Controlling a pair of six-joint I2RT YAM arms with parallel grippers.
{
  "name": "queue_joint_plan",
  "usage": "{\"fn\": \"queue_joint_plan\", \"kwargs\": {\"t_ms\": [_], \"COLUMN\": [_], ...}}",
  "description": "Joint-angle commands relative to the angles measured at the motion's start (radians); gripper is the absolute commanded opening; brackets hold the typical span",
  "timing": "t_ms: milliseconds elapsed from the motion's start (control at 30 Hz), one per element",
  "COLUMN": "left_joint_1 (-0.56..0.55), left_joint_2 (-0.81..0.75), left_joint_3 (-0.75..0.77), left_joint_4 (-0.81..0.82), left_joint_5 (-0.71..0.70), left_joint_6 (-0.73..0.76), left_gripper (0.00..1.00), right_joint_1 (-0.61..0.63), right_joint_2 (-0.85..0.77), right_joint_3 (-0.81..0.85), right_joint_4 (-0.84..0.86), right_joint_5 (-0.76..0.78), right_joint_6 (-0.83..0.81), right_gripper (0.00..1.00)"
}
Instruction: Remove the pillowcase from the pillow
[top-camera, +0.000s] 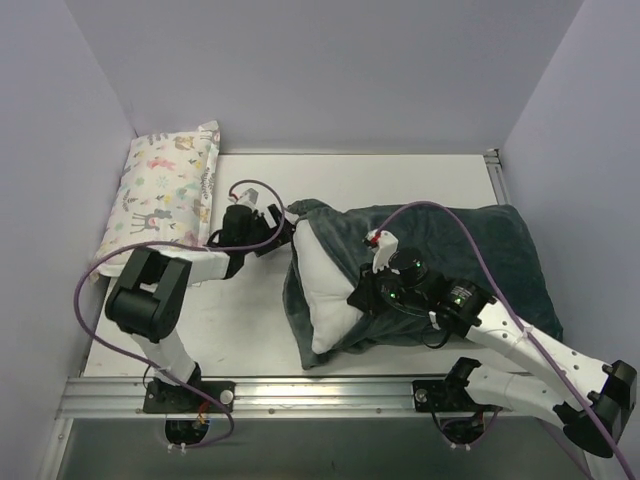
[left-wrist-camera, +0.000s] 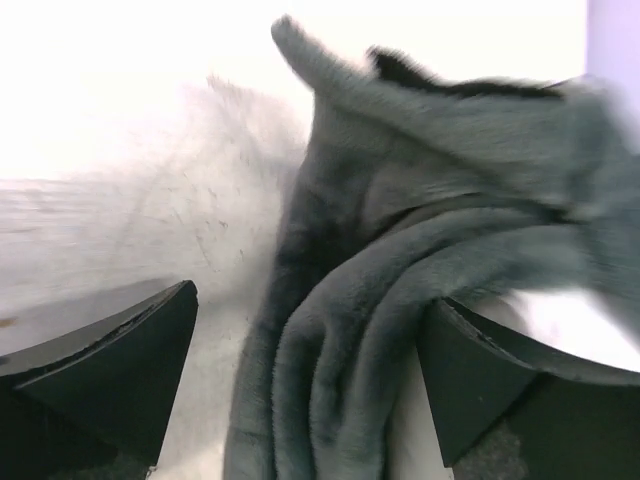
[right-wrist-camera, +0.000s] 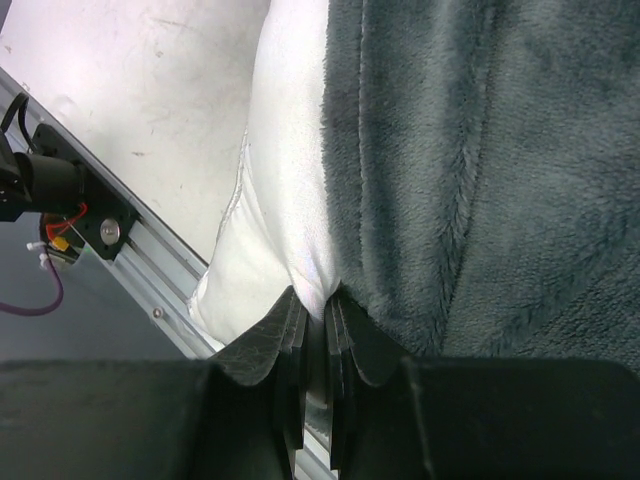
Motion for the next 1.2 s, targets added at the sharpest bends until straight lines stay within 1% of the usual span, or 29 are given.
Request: {"fn": "queue_joint_plan", "kwargs": {"t_ms": [0,67,100,167,267,333,367,400,467,500,533,667,733,800,867,967,1000,1033,1100,1167], "left_joint_1": [0.055,0.058,0.058,0.063,0.061,0.037,0.02,-0.03,-0.092,-0.141,-0.162,-0.234,-0.254,-0.255,-0.276,-0.297,-0.297,-0.297,-0.313,-0.327], "left_joint_2": [-0.18,-0.266,-0.29,-0.359,-0.438,-0.476,-0.519,-0.539,-0.585,-0.594,-0.6,-0.639,-0.65,-0.633,-0.613,-0.578,-0.567,-0.559,-0.551,-0.532], "left_joint_3": [-0.005,0.001,-0.003,-0.015,-0.032,-0.072,-0.09,-0.127,-0.155,-0.176,-0.213,-0.334,-0.377,-0.397,-0.411,-0.455,-0.48,-0.494,-0.494,-0.48], "left_joint_4": [0.065,-0.058,-0.086,-0.149,-0.189,-0.22,-0.221,-0.227,-0.258,-0.258,-0.256,-0.128,-0.019,0.035,0.064,0.245,0.342,0.384,0.42,0.417], "left_joint_5": [-0.018,-0.084,-0.127,-0.157,-0.102,-0.092,-0.091,-0.095,-0.142,-0.15,-0.155,-0.115,-0.108,-0.057,-0.045,-0.029,-0.022,-0.017,-0.022,-0.012], "left_joint_6": [-0.03,-0.013,0.001,-0.01,-0.036,-0.076,-0.091,-0.109,-0.126,-0.154,-0.178,-0.304,-0.339,-0.373,-0.396,-0.454,-0.468,-0.478,-0.485,-0.469], "left_gripper": [0.97,0.97,0.98,0.97,0.97,0.98,0.97,0.97,0.98,0.97,0.97,0.98,0.97,0.97,0.98,0.98,0.97,0.97,0.98,0.97], "right_joint_1": [-0.032,-0.07,-0.084,-0.116,-0.131,-0.136,-0.138,-0.141,-0.142,-0.145,-0.145,-0.145,-0.145,-0.145,-0.144,-0.144,-0.144,-0.145,-0.144,-0.144], "right_joint_2": [0.023,0.03,0.033,0.041,0.063,0.083,0.089,0.099,0.112,0.122,0.126,0.139,0.145,0.147,0.149,0.147,0.147,0.149,0.145,0.144], "right_joint_3": [0.055,0.056,0.056,0.066,0.093,0.108,0.124,0.131,0.153,0.159,0.165,0.179,0.175,0.161,0.15,0.135,0.133,0.13,0.127,0.128], "right_joint_4": [0.012,0.033,0.039,0.056,0.061,0.07,0.076,0.081,0.094,0.097,0.102,0.111,0.117,0.127,0.143,0.16,0.165,0.165,0.163,0.162], "right_joint_5": [-0.067,-0.095,-0.105,-0.128,-0.133,-0.138,-0.141,-0.148,-0.161,-0.17,-0.173,-0.178,-0.187,-0.187,-0.193,-0.193,-0.19,-0.188,-0.188,-0.19], "right_joint_6": [0.0,0.006,0.014,0.02,0.022,0.029,0.034,0.039,0.048,0.049,0.054,0.062,0.066,0.074,0.08,0.089,0.092,0.092,0.092,0.092], "right_gripper": [0.0,0.0,0.0,0.0,0.0,0.0,0.0,0.0,0.0,0.0,0.0,0.0,0.0,0.0,0.0,0.0,0.0,0.0,0.0,0.0]}}
